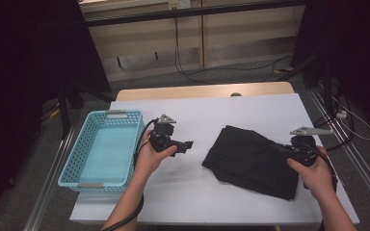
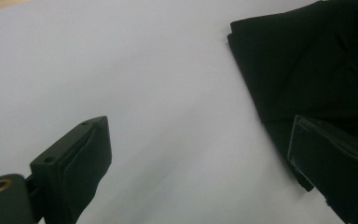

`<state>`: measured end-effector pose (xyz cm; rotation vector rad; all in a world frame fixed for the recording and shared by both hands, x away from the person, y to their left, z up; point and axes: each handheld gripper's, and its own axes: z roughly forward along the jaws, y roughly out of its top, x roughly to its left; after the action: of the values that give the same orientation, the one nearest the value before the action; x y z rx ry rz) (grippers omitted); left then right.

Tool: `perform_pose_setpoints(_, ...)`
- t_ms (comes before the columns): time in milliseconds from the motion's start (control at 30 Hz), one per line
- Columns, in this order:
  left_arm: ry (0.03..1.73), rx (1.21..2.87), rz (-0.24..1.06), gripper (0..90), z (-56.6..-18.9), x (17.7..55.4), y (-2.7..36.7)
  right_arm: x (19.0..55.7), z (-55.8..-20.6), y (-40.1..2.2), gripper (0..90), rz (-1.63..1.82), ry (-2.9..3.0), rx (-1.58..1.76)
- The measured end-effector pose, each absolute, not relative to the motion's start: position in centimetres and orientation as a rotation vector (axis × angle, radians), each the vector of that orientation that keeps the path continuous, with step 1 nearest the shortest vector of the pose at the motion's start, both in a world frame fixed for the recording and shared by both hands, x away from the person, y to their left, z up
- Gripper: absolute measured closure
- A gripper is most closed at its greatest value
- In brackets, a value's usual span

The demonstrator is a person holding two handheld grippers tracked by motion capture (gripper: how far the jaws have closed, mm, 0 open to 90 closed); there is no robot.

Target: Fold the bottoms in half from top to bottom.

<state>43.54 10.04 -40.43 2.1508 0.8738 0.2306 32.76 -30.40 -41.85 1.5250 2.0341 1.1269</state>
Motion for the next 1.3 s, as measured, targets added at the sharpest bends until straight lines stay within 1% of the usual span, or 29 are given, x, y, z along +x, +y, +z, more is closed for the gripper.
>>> perform_pose_setpoints(67, 0.883, 2.132, 0.234, 6.2, -40.4, 43.5, 10.0, 32.7, -41.8, -30.4, 83.3, 1.125, 2.036, 1.523)
perform_pose_setpoints(1300, 0.882, 2.131, 0.236, 6.2, -40.3, 43.4, 10.2, 31.2, -41.7, -32.2, 83.4, 1.096, 2.028, 1.53)
